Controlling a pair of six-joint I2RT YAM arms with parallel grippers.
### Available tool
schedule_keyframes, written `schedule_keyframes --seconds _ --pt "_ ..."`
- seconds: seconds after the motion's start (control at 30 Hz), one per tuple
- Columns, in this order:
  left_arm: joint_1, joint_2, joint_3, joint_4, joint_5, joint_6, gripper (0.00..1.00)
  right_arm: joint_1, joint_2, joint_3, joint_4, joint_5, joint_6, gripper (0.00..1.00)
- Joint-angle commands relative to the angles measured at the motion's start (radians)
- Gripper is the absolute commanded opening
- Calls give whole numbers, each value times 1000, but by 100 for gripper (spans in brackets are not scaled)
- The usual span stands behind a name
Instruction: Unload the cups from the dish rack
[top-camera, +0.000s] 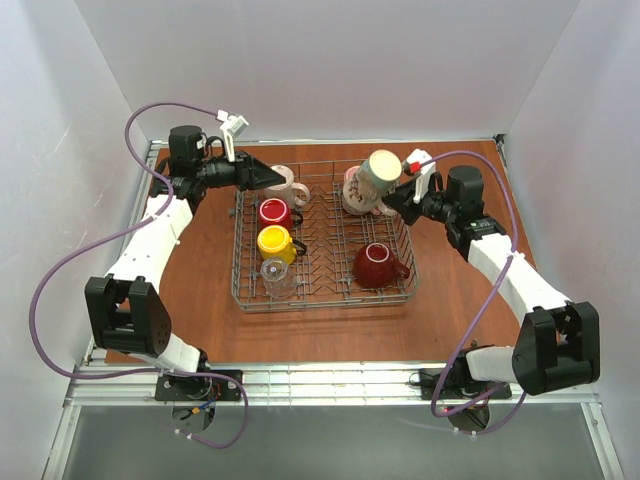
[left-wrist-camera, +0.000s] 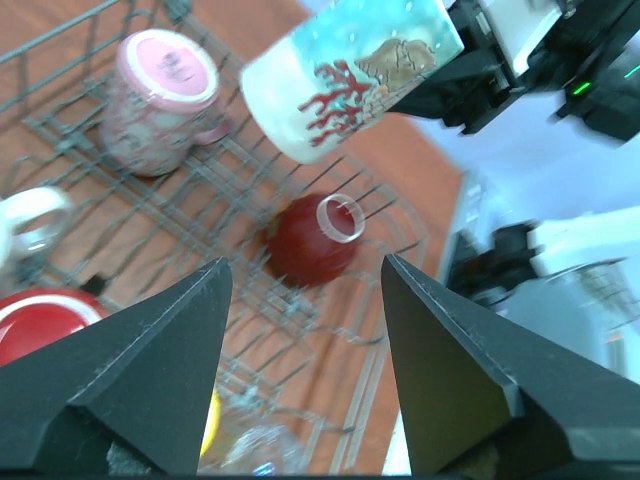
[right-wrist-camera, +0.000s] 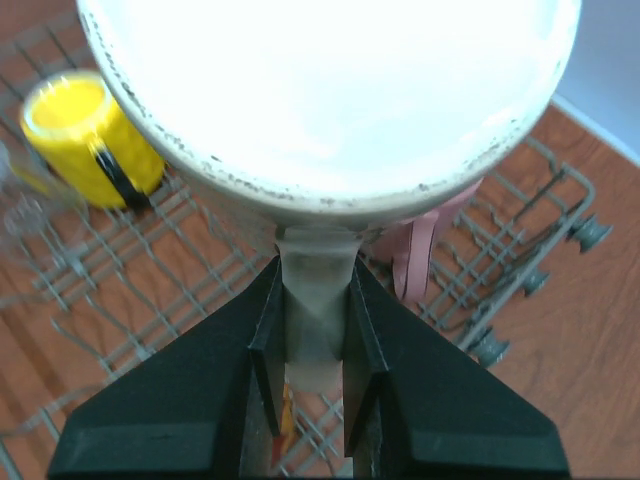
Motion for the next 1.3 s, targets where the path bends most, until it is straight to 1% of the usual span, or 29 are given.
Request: schedule_keyframes --seconds 0.0,0.03,0.07,0.13,0.17,0.2,0.23,0.27,0.33,0.47,0.5,0.6,0.67,0.8,1.2,1.27 --pt "-12 7 33 147 68 -284 58 6 -56 60 392 -70 284 1" --pt "-20 10 35 210 74 -333 58 14 -56 49 497 -56 347 1" --pt "-25 15 36 236 77 -399 59 17 -56 32 553 -45 430 1" --pt "-41 27 45 299 82 -456 61 29 -48 29 656 -13 508 1" --pt "-48 33 48 322 86 -516 61 36 -42 32 681 -9 565 1" --pt "-51 37 51 356 89 -548 62 57 -30 33 707 -4 582 1" --pt "-60 41 50 426 95 -580 63 68 -25 32 757 10 599 1" --pt "-63 46 50 455 96 -640 64 77 -19 33 778 21 645 1" --pt "-71 63 48 540 85 -694 64 108 5 37 852 28 689 1" --pt "-72 87 39 713 79 -827 64 154 39 59 896 51 739 1" --pt "-72 90 33 801 82 -898 63 167 42 64 908 54 754 1" --pt "-72 104 7 961 91 -1019 60 187 59 72 945 53 777 1" --pt "-72 113 4 986 91 -1039 58 201 67 72 956 56 782 1" --pt "-72 109 -2 936 85 -1009 54 220 78 78 962 67 782 1" --pt "-74 95 -22 953 99 -1039 54 233 131 104 1003 80 802 1" --pt "-80 99 -22 969 102 -1053 51 237 147 118 1011 76 817 1"
